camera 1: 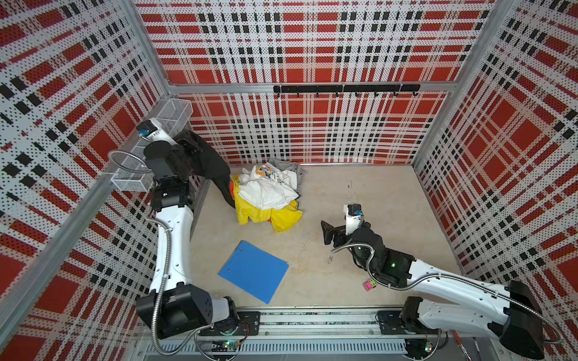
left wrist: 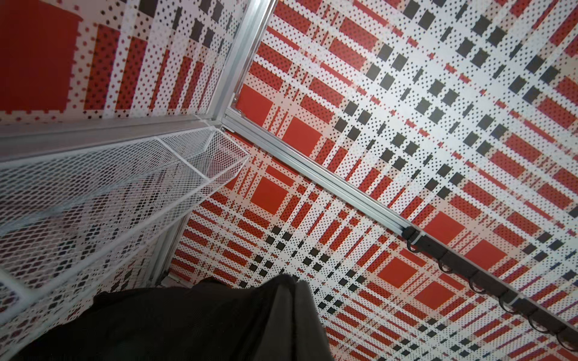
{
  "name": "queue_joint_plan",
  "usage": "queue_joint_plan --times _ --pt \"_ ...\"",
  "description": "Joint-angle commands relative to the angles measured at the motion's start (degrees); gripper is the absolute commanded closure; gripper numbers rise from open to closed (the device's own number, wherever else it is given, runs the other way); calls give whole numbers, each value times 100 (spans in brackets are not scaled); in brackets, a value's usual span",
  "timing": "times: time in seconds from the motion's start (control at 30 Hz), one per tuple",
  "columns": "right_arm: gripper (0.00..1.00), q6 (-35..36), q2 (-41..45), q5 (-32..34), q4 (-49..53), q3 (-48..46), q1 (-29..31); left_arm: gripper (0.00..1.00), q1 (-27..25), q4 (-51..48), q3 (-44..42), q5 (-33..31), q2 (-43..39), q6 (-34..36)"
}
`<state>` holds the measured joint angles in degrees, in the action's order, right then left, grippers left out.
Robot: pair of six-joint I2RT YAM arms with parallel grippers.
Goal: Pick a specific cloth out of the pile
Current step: 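Raise the black garment high with the left gripper, pulling it free of the pile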
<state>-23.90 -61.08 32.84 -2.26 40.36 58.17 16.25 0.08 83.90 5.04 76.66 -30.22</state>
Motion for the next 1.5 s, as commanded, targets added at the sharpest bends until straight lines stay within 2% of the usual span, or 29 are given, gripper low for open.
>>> queue_joint_plan --times 0.0,0.13,0.37,0.67,0.8,1.0,1.17,1.3,1.47 --pt "0 -89 173 148 -33 -20 39 100 -4 955 295 -410 -309 -208" --pt "0 -148 227 171 8 -56 36 100 10 1120 354 -498 -310 -432" --pt "0 -211 255 207 42 -81 38 100 146 1639 296 -642 -340 -1275" --pt "0 -211 158 161 34 -19 46 100 140 1911 880 -589 28 -1845" --pt "0 -228 166 169 7 -41 50 100 100 1968 1018 -616 127 -1948" --pt "0 -235 242 171 -61 -99 45 100 -87 1962 1148 -593 165 -1622" --pt "0 -210 187 -247 -495 -97 45 100 -62 2000 1364 -364 189 -1635" --pt "0 -237 -64 -412 -633 -11 45 100 24 2176 1783 -104 349 -2004" --pt "0 -275 -186 -604 -750 -40 47 100 47 2324 2131 -154 453 -2276"
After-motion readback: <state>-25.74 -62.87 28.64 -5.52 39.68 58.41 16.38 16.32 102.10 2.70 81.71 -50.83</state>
